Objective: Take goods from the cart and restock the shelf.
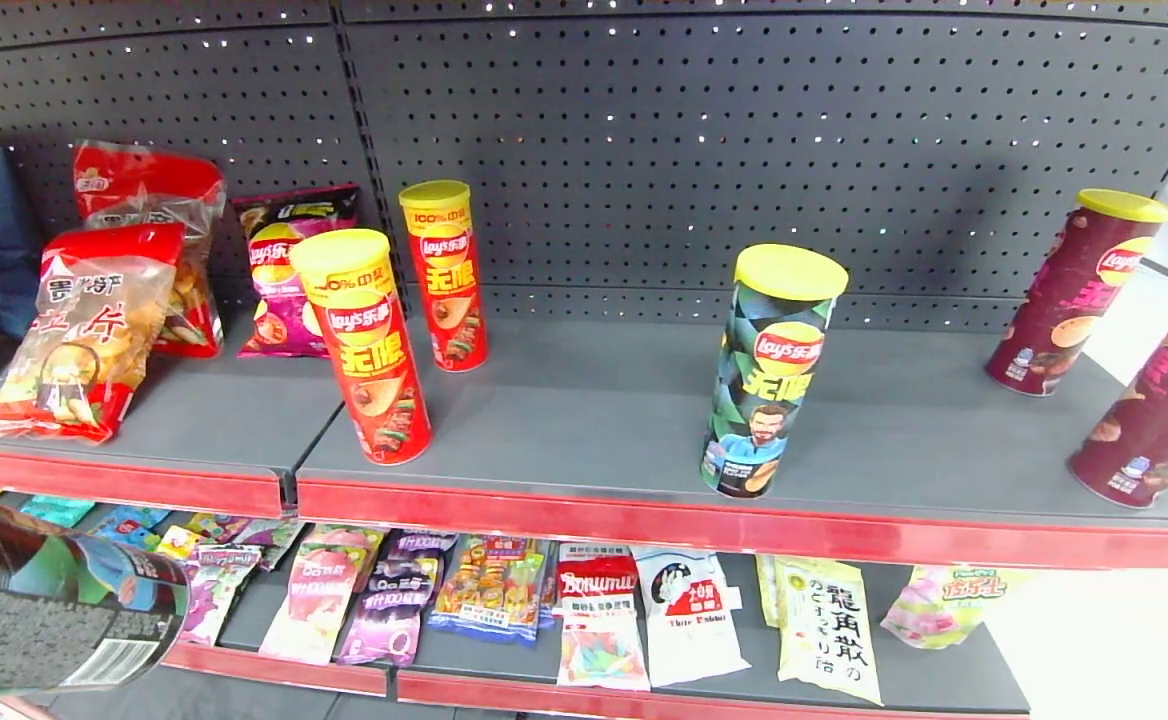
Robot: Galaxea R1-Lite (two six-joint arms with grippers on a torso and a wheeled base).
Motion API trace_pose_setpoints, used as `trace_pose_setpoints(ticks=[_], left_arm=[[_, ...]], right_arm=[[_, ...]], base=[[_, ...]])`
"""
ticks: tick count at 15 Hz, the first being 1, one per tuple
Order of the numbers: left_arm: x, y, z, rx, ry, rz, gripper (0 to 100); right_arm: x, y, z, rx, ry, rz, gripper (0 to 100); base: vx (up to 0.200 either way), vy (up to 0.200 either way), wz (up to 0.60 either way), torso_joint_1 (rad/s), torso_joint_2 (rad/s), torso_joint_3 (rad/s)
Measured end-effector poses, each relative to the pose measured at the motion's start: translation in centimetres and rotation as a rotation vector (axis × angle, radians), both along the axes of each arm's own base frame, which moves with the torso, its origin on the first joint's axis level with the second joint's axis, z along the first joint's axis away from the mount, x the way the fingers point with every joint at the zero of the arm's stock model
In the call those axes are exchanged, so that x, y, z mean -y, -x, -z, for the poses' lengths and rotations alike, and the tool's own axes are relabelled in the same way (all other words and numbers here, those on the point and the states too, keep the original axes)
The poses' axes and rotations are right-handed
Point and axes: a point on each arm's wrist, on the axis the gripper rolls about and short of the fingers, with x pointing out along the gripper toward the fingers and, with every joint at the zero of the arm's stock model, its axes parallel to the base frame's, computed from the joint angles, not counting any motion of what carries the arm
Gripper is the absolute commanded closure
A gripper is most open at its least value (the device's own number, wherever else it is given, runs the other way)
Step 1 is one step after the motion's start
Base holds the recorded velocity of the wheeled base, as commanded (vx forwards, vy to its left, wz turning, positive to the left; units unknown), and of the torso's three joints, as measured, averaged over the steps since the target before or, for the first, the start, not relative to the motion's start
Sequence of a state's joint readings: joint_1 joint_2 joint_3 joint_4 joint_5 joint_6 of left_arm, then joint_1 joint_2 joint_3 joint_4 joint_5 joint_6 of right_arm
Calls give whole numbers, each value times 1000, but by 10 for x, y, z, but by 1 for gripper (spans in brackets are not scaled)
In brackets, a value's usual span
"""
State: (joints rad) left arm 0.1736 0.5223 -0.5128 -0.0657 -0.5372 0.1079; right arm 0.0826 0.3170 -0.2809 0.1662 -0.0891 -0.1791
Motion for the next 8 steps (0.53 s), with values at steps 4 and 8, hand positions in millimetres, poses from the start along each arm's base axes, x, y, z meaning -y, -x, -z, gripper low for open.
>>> trace_pose_setpoints(ticks=[4, 8], left_arm=[[0, -5, -6, -6, -1, 40, 100], [0, -5, -10, 2, -3, 51, 100]], right_arm=[[2, 24, 20, 8, 25, 6, 0], [2, 31, 23, 54, 25, 7, 0]], base=[[0, 0, -300, 5, 1, 2], [0, 0, -600, 6, 4, 0]])
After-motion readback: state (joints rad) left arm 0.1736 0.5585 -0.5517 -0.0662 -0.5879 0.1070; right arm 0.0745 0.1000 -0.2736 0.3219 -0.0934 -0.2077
